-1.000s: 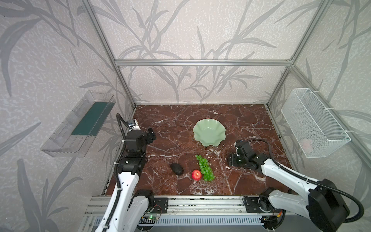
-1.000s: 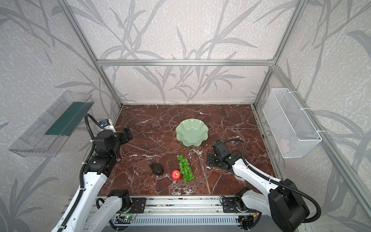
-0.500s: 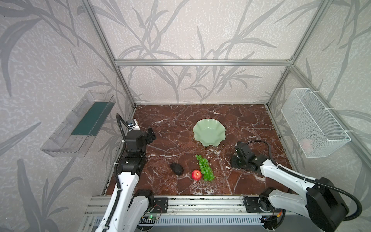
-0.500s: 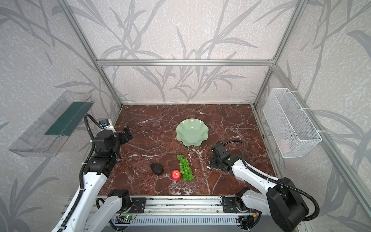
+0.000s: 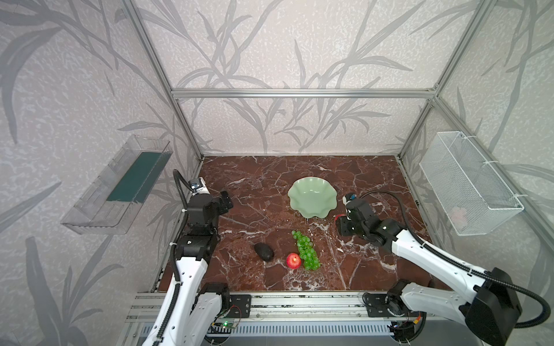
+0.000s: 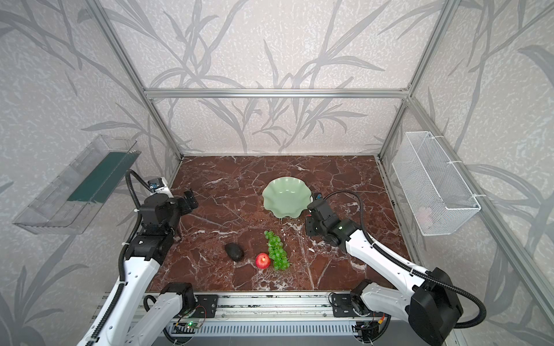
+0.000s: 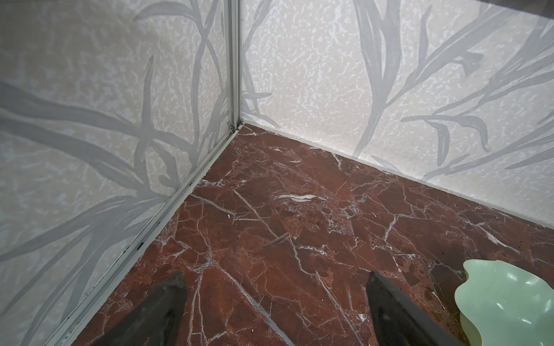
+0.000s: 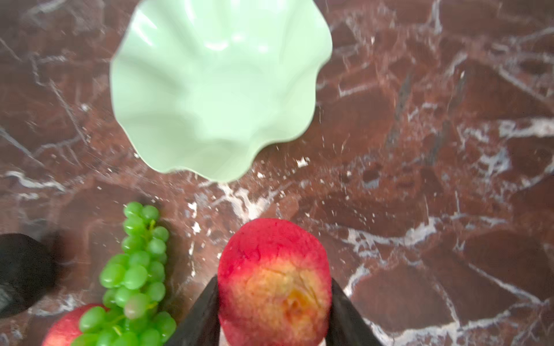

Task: Place and organize the fake fruits in the fruit bowl
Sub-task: 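Carry the apple into the green bowl with the right gripper and release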

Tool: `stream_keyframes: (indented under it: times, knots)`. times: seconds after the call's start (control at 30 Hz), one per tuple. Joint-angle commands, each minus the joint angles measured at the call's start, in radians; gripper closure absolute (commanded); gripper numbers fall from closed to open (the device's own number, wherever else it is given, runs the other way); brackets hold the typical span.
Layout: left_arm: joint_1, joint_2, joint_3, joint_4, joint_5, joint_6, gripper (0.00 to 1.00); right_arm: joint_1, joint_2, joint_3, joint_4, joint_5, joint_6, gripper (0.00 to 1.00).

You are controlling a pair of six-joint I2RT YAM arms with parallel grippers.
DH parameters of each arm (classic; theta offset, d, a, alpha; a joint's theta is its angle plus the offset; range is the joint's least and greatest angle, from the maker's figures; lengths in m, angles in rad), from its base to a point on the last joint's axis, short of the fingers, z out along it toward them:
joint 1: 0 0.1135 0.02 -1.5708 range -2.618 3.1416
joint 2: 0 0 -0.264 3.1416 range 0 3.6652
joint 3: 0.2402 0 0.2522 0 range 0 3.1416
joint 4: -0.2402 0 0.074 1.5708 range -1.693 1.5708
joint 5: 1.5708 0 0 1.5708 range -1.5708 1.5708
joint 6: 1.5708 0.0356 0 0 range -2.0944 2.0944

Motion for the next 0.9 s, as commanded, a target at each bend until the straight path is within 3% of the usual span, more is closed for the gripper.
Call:
stream_keyframes:
  times: [0.0, 0.4, 0.53, 0.87]
  knots:
    - [-0.001, -0.016, 0.008, 0.005, -0.006, -0.01, 0.06, 0.009, 0.086, 0.076, 0.068, 0.028, -0.074, 0.58]
    - [-0.001, -0.016, 0.004, 0.009, -0.015, -0.007, 0.06, 0.012, 0.569, 0.464, 0.17, -0.059, -0.196, 0.58]
    - [-0.001, -0.015, 0.003, 0.012, -0.012, -0.007, 0.06, 0.011, 0.723, 0.602, 0.125, -0.08, -0.229, 0.58]
    - [-0.001, -0.016, 0.0, 0.013, -0.013, -0.006, 0.06, -0.025, 0.914, 0.76, 0.083, -0.119, -0.227, 0.58]
